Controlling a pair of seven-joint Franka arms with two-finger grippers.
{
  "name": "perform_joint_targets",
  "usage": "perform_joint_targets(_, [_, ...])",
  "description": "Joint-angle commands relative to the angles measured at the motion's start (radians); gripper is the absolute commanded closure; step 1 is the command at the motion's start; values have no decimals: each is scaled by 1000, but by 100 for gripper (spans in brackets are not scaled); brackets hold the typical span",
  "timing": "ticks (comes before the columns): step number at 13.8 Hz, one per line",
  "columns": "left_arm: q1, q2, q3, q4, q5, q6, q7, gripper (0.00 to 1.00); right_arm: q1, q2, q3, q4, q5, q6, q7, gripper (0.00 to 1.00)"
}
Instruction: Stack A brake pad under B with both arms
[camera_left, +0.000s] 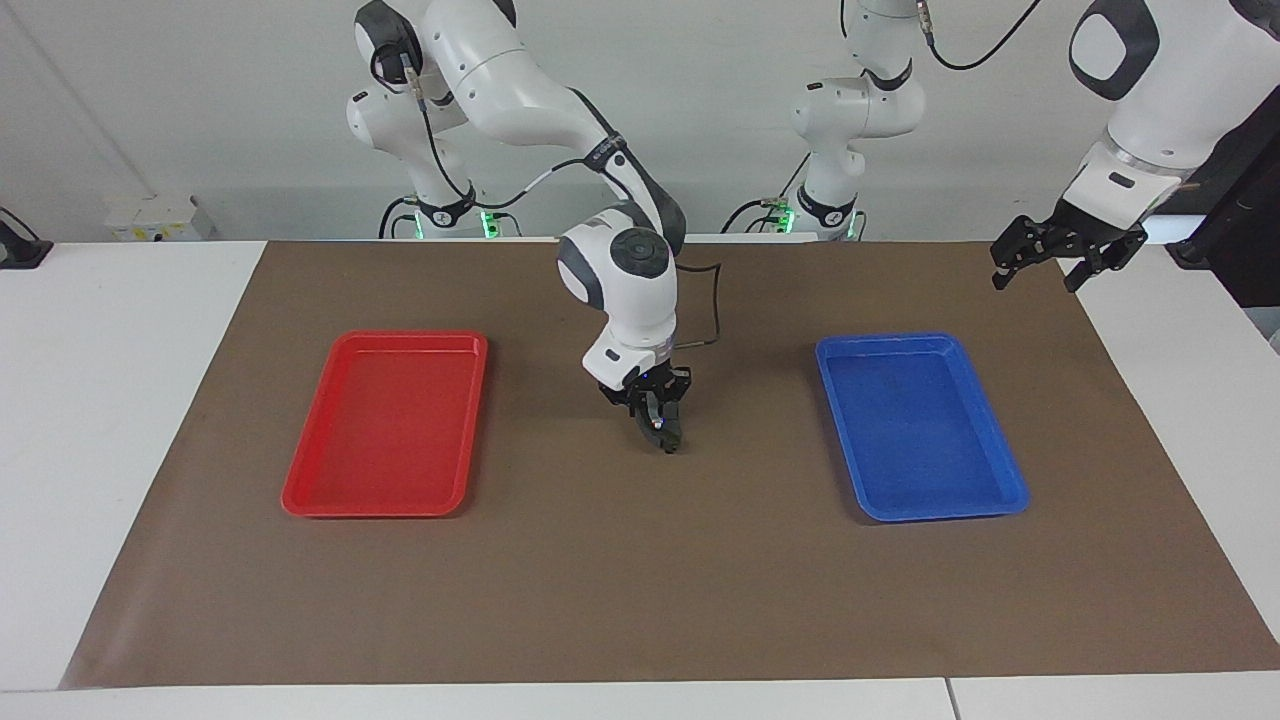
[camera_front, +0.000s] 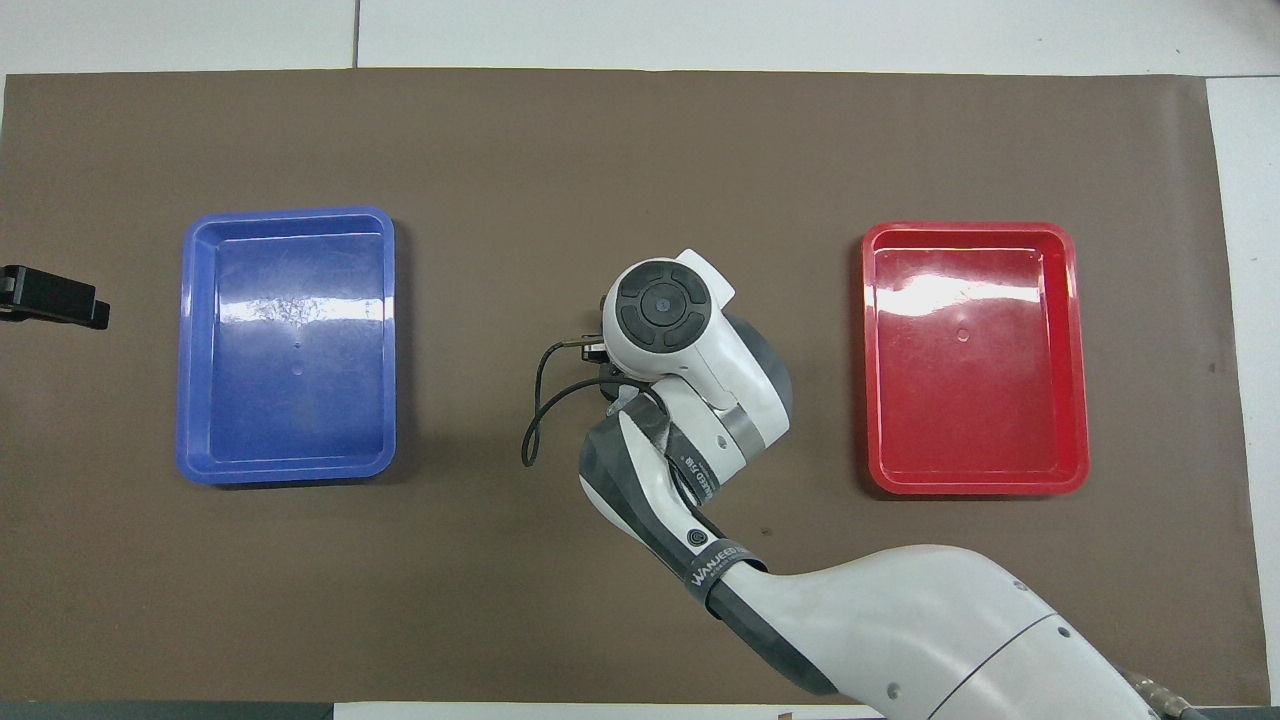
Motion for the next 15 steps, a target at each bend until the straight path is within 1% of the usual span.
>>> perform_joint_targets(1, [0, -5, -6, -13, 0, -17, 11, 1, 3, -7, -2, -3, -19, 22, 18, 100])
perform_joint_targets(3, [-2, -5, -8, -11, 1, -17, 3, 1, 12, -1, -2, 0, -18, 31, 19, 100])
perform_joint_targets(4, [-3, -5, -6, -11, 0, -20, 3, 1, 19, 12, -2, 0, -18, 54, 19, 100])
perform_joint_targets(5, [-2, -5, -8, -11, 1, -19, 6, 1, 18, 12, -3, 3, -19, 39, 18, 100])
perform_joint_targets(8, [7, -8, -8, -14, 1, -40, 7, 1, 21, 13, -3, -2, -19, 49, 19, 100])
perform_joint_targets(9, [0, -13, -8, -19, 1, -29, 8, 1, 18, 18, -3, -3, -19, 54, 19, 100])
perform_joint_targets(13, [-5, -10, -12, -16, 6, -20, -90, 1, 16, 18, -6, -17, -24, 54, 21, 100])
perform_joint_targets(15, [-5, -10, -12, -16, 8, -23, -85, 1, 18, 18, -5, -17, -24, 54, 21, 100])
